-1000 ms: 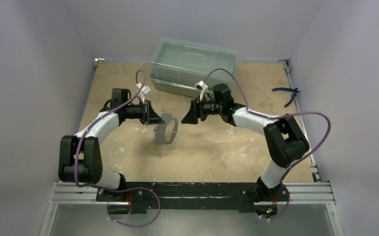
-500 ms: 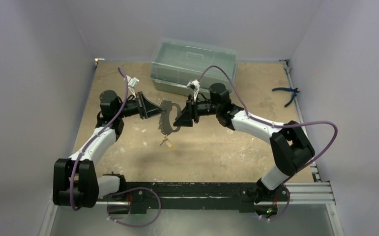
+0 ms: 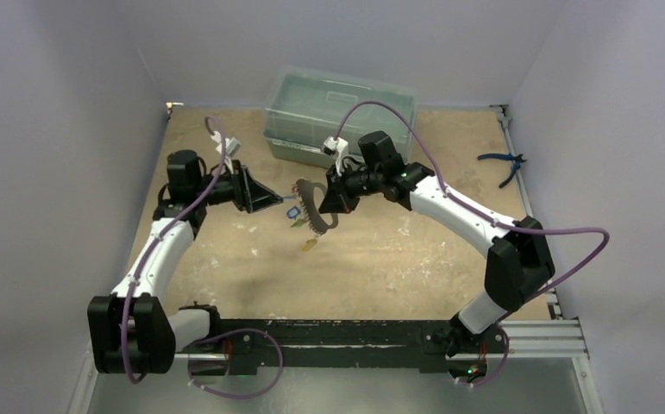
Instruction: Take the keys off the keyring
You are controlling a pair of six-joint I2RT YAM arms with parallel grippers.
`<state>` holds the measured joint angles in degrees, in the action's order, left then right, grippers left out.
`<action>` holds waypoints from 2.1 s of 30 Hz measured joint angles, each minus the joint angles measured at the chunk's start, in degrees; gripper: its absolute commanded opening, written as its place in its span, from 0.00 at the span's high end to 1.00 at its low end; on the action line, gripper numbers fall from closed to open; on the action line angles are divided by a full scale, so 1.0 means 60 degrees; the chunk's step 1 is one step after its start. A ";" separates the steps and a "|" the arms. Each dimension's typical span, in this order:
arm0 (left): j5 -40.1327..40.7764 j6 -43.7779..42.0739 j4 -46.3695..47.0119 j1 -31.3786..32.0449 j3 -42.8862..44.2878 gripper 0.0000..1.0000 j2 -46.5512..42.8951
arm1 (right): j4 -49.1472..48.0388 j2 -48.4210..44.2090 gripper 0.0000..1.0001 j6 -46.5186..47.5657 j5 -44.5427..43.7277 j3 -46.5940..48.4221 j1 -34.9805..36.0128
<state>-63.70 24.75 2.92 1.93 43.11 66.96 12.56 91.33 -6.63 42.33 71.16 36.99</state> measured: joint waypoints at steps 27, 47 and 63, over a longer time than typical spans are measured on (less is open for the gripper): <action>-0.1865 -1.4987 -1.0801 -0.1424 0.1851 0.28 -0.0361 | 0.8134 -0.0535 1.00 0.7679 -0.2794 0.2721 0.1395; -0.0809 -2.2815 -1.3923 0.1963 0.2437 0.22 -0.1220 | 0.9296 0.0561 1.00 0.9122 -0.1173 0.2750 0.2605; 0.0015 -2.2141 -1.2069 0.4430 0.2098 0.37 -0.1781 | 0.9672 0.1446 1.00 0.9092 -0.1158 0.4255 0.3085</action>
<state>-63.61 -108.09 -69.49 28.51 55.70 56.27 70.59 100.01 47.92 35.38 96.68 55.51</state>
